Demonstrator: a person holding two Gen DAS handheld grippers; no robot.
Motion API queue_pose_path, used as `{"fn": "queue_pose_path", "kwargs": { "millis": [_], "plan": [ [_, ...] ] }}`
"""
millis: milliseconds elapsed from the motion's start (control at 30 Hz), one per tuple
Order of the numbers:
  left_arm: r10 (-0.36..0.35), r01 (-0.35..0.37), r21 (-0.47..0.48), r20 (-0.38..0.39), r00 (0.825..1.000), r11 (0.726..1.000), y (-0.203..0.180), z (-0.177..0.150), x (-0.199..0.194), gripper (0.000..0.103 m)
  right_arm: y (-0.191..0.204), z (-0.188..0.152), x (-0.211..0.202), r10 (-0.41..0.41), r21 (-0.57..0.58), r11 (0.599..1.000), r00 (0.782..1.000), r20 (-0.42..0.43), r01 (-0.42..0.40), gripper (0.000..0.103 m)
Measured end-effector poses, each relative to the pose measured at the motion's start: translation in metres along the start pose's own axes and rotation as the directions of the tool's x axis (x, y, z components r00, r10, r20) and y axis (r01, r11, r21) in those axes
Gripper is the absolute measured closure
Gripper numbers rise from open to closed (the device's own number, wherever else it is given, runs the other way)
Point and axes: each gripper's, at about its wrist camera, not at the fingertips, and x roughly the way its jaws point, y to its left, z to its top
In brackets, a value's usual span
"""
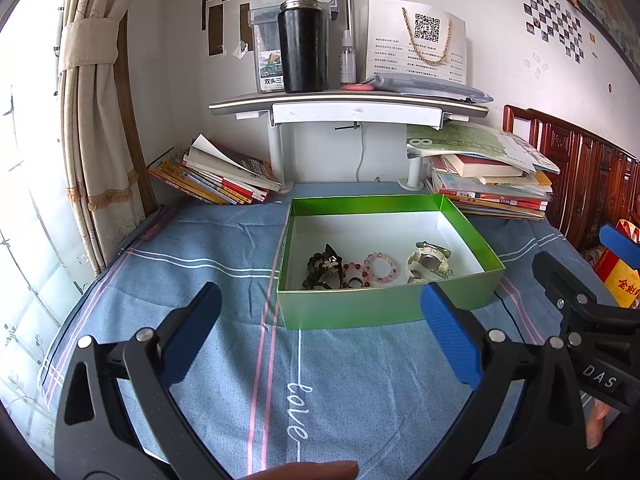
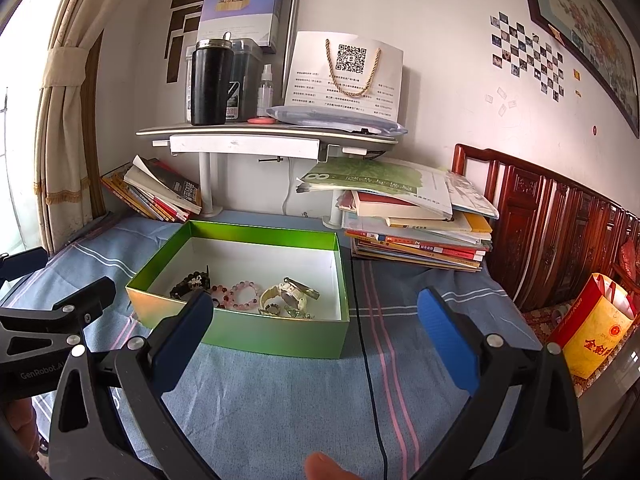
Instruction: Organize jewelry
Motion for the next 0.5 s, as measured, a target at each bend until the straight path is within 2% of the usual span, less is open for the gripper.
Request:
{"fn": "queue_pose_path", "kwargs": {
  "millis": [500],
  "plan": [
    [0.000,0.000,0.001,-0.002,1.000,1.000,-0.0002,-0.0011,0.0004,0.004,0.0005,-0.0010,-0.0002,-0.002,0.004,1.000,1.000,-0.003,0.002,0.003]
  ]
}}
